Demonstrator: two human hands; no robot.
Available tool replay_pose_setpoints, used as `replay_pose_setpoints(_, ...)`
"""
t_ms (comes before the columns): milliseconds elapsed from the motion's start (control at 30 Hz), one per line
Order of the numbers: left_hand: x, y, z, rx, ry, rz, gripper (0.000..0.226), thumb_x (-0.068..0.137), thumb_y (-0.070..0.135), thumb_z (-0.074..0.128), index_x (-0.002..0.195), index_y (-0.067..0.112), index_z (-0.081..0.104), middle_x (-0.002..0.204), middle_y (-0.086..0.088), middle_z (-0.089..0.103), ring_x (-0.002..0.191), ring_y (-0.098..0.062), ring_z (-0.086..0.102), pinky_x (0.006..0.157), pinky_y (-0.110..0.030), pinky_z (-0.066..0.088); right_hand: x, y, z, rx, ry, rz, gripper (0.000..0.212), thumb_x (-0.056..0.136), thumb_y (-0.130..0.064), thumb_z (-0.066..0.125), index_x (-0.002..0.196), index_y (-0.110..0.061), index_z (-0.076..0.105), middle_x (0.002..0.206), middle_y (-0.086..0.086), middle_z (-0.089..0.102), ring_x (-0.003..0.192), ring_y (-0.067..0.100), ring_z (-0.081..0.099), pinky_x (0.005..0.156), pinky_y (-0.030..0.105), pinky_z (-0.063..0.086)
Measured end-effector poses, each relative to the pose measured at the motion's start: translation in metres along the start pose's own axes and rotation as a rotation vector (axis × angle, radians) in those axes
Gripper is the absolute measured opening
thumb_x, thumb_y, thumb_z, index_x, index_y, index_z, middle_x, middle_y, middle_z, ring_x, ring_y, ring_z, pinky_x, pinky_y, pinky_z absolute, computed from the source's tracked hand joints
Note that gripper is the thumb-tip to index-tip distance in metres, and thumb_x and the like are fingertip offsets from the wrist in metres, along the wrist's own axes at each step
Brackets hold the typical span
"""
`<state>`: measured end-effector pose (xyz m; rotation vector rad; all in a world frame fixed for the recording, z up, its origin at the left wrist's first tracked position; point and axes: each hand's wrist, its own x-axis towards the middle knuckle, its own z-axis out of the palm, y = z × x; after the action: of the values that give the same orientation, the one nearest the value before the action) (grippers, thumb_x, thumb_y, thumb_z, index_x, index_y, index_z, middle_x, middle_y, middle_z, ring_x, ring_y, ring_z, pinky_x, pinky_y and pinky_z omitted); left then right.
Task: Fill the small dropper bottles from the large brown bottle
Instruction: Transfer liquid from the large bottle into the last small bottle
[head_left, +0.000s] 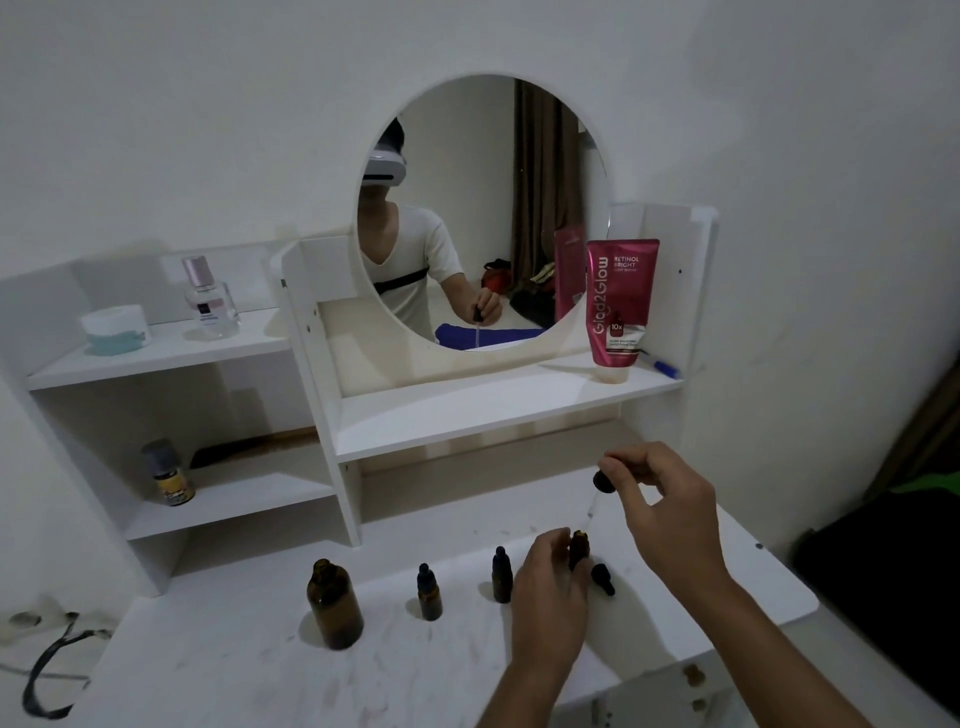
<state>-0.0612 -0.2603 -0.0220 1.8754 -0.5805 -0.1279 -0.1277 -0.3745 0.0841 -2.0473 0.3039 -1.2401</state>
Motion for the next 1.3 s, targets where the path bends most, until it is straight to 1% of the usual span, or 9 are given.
replay_pose_setpoints(167,0.007,-0.002,0.003,0.016,-0.006,0.034,0.02,0.097,0.022,0.066,0.111,0.036,0.064,0.103,0.036,0.066,0.104,0.012,0.061,0.103,-0.022,0.044,-0.002,0.01,0.005,-0.014,-0.036,-0.028,0.008,0.093,-0.011,0.073,0.096,-0.018,0.072,0.083,-0.013,0.072,0.082,0.007,0.071,0.078,0.014,0.053)
replay_pose_setpoints(333,0.009,-0.006,0.005,0.022,-0.012,0.034,0.018,0.098,0.019,0.062,0.109,0.033,0.064,0.098,0.025,0.072,0.1,0.009,0.064,0.102,-0.008,0.034,0.001,0.013,0.01,-0.018,-0.049,-0.046,0.005,0.093,-0.013,0.073,0.097,-0.016,0.073,0.083,-0.012,0.073,0.081,0.009,0.072,0.08,0.018,0.054)
replay_pose_setpoints(467,0.011,-0.011,0.007,0.008,-0.014,0.044,0.017,0.099,0.021,0.061,0.11,0.033,0.063,0.098,0.027,0.071,0.1,0.006,0.065,0.102,-0.023,0.045,0.0,0.014,0.013,-0.026,-0.066,-0.057,0.004,0.093,-0.013,0.073,0.096,-0.016,0.073,0.082,-0.011,0.073,0.081,0.007,0.071,0.079,0.011,0.05)
replay_pose_setpoints(633,0.013,-0.018,0.01,0.053,-0.007,0.056,0.021,0.098,0.027,0.059,0.106,0.046,0.06,0.102,0.037,0.067,0.103,0.012,0.062,0.111,-0.036,0.039,-0.005,0.023,0.017,-0.074,-0.12,-0.058,0.007,0.092,-0.012,0.073,0.09,-0.019,0.073,0.081,-0.013,0.071,0.082,0.004,0.068,0.078,0.008,0.048)
replay_pose_setpoints(800,0.013,-0.019,0.012,0.015,0.005,0.055,0.022,0.099,0.025,0.06,0.109,0.045,0.061,0.107,0.032,0.068,0.105,0.011,0.062,0.107,-0.035,0.047,-0.01,0.034,0.02,-0.111,-0.167,-0.035,0.018,0.09,-0.008,0.076,0.077,-0.02,0.069,0.075,-0.014,0.068,0.079,0.006,0.067,0.074,0.014,0.051)
replay_pose_setpoints(933,0.015,-0.024,0.014,0.072,0.0,0.066,0.021,0.098,0.029,0.056,0.107,0.049,0.057,0.103,0.038,0.066,0.101,0.015,0.062,0.115,-0.049,0.037,-0.009,0.032,0.02,-0.102,-0.172,-0.012,0.015,0.091,-0.011,0.075,0.08,-0.021,0.071,0.076,-0.015,0.07,0.08,0.005,0.069,0.075,0.006,0.048)
replay_pose_setpoints(1033,0.017,-0.024,0.015,0.077,0.014,0.083,0.02,0.098,0.03,0.055,0.107,0.048,0.056,0.1,0.034,0.068,0.1,0.013,0.062,0.115,-0.049,0.036,-0.011,0.031,0.019,-0.081,-0.226,0.027,0.009,0.091,-0.014,0.075,0.088,-0.023,0.073,0.083,-0.015,0.072,0.084,0.003,0.07,0.076,0.007,0.05)
replay_pose_setpoints(1167,0.016,-0.023,0.014,0.121,0.019,0.083,0.017,0.101,0.031,0.051,0.109,0.043,0.058,0.099,0.031,0.07,0.102,0.016,0.061,0.125,-0.044,0.008,-0.02,0.037,0.02,-0.075,-0.231,0.035,0.011,0.09,-0.015,0.077,0.1,-0.021,0.076,0.091,-0.016,0.073,0.091,0.0,0.07,0.079,0.007,0.051)
replay_pose_setpoints(1300,0.017,-0.026,0.016,0.084,0.003,0.086,0.02,0.1,0.031,0.053,0.107,0.05,0.054,0.104,0.037,0.065,0.102,0.015,0.061,0.117,-0.049,0.034,-0.021,0.039,0.021,-0.073,-0.22,0.045,0.011,0.091,-0.011,0.075,0.089,-0.022,0.075,0.085,-0.015,0.073,0.086,0.005,0.071,0.079,0.012,0.053)
